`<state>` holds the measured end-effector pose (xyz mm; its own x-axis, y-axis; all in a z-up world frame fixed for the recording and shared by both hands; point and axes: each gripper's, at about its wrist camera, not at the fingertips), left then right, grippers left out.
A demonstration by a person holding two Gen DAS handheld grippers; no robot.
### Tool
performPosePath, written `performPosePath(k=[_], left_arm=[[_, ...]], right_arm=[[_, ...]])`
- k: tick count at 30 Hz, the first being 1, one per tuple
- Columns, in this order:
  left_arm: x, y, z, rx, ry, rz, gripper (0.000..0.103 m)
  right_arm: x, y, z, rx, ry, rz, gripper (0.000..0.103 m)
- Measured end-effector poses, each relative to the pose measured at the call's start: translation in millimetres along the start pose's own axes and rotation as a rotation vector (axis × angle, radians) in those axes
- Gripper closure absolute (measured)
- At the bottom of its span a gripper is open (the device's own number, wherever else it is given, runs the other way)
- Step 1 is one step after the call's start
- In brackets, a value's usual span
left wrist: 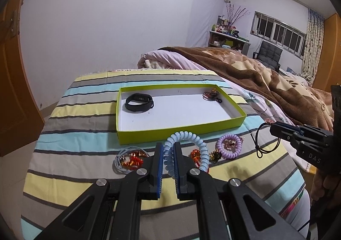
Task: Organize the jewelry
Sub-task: 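Carry both hair ties into the lime-green box and open both tools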
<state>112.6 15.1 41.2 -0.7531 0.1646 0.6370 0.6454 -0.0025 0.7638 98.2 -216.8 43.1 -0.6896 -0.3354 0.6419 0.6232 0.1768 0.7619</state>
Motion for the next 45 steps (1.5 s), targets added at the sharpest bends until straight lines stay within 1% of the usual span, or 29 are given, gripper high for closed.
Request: performPosePath(k=[4, 14, 23, 33, 39, 45], left_arm=[[-7.5, 9.5, 5.6, 0.01, 0.01, -0.001, 0.095], [-31.7, 38.6, 14.4, -0.015, 0.052, -0.016, 0.095], [-73.9, 57.6, 33.0, -0.008, 0.081, 0.027, 0.095], [-121.4, 56.5, 48.7, -0.012, 0.116, 0.117, 0.094], [-138.4, 51.6, 48.5, -0.019, 0.137, 0.167, 0.094], [-146.0, 49.0, 48.4, -0.03, 0.141, 0.188, 0.094]], right_arm=[[-7.2, 9.8, -0.1, 0.002, 0.008, -0.005, 0.09], [-36.5, 37.4, -6.8, -0.002, 0.01, -0.016, 0.089], [-83.3, 58.3, -17.9, 0.002, -0.004, 0.029, 0.089], [-131.8, 62.7, -32.0, -0.012, -0.03, 0.106, 0.089], [-152.1, 59.7, -34.9, -0.004, -0.042, 0.151, 0.089], [-159.3, 60.0, -31.4, 0.018, -0.045, 0.168, 0.089]])
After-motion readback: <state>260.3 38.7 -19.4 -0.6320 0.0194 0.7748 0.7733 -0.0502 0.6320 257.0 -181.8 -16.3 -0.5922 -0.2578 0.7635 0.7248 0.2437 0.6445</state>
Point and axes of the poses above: each gripper's, at about its wrist camera, not at the fingertips, and x roughly against the way its jaws point, z to its left, y to its top
